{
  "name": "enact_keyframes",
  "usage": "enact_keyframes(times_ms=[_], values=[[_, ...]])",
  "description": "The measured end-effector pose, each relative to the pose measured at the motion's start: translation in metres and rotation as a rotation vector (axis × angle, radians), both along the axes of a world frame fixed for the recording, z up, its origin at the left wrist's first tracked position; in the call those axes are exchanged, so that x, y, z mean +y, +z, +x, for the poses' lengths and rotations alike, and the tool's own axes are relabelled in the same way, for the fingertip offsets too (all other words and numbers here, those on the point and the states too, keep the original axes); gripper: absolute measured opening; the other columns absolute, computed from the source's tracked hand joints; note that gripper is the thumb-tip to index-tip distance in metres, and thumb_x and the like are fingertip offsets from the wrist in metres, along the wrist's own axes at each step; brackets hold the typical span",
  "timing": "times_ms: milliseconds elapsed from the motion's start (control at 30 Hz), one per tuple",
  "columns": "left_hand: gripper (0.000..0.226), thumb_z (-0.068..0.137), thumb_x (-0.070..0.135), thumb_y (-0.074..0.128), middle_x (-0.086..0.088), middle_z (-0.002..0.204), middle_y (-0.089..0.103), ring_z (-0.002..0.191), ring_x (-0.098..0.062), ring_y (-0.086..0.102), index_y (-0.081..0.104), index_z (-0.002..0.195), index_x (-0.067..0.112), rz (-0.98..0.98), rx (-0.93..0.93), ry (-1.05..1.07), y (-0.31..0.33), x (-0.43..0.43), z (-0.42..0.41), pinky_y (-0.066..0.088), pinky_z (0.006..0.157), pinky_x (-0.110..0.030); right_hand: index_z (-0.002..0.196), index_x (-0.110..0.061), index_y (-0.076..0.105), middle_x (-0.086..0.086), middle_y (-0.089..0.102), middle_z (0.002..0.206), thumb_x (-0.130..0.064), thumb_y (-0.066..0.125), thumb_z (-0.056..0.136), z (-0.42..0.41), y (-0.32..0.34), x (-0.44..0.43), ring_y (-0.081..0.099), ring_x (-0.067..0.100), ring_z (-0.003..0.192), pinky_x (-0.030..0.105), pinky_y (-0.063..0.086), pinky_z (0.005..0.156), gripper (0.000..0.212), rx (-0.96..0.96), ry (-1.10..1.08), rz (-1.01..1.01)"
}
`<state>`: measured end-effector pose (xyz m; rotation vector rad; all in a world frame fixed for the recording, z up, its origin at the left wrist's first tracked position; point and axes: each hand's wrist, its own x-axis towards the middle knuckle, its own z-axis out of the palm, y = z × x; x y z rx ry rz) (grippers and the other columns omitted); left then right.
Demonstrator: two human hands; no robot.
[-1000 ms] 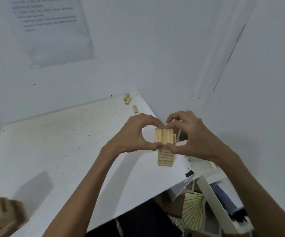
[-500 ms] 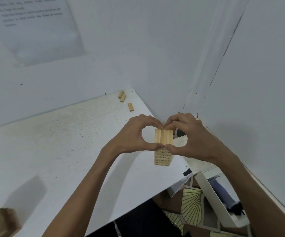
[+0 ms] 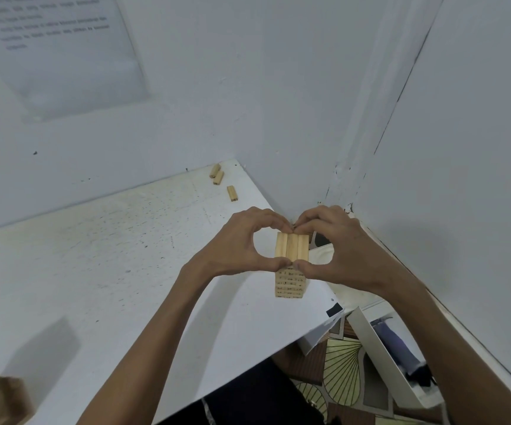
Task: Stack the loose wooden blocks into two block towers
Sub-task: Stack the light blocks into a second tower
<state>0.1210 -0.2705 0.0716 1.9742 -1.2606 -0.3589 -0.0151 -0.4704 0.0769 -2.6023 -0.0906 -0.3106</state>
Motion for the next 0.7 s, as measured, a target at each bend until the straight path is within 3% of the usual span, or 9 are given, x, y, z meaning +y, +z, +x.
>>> enact_keyframes(times_ms=[233, 467, 700], values=[[0.055, 0.070, 0.055, 0.080, 0.019, 0.122, 0.067, 0.119, -0.008, 0.056, 0.071, 0.117, 0.029, 0.002, 0.008, 0.001, -0.0037, 0.0011, 0.0015, 0.046, 0.099, -0.027, 0.119, -0.025, 0.067, -0.020, 0.053, 0.125, -0.067, 0.063, 0.074, 0.0017, -0.0043, -0.0001, 0.043, 0.003, 0.118, 0.036, 0.037, 0.098, 0.062, 0.020, 0.001, 0.010], [0.057, 0.070, 0.059, 0.078, 0.018, 0.122, 0.067, 0.120, -0.009, 0.056, 0.070, 0.119, 0.031, 0.013, 0.046, 0.012, -0.0071, 0.0018, 0.0012, 0.042, 0.098, -0.020, 0.122, -0.028, 0.062, -0.021, 0.052, 0.127, -0.067, 0.062, 0.075, 0.0018, -0.0079, -0.0012, 0.042, 0.003, 0.120, 0.039, 0.039, 0.102, 0.061, 0.058, -0.016, 0.014], [0.070, 0.071, 0.060, 0.079, 0.020, 0.131, 0.061, 0.128, -0.009, 0.052, 0.060, 0.134, 0.037, 0.001, 0.063, -0.004, -0.0087, 0.0072, -0.0004, 0.042, 0.107, -0.033, 0.134, -0.028, 0.055, -0.018, 0.047, 0.135, -0.074, 0.058, 0.075, -0.0035, -0.0022, -0.0014, 0.039, 0.004, 0.128, 0.038, 0.033, 0.101, 0.075, 0.100, 0.001, -0.018]])
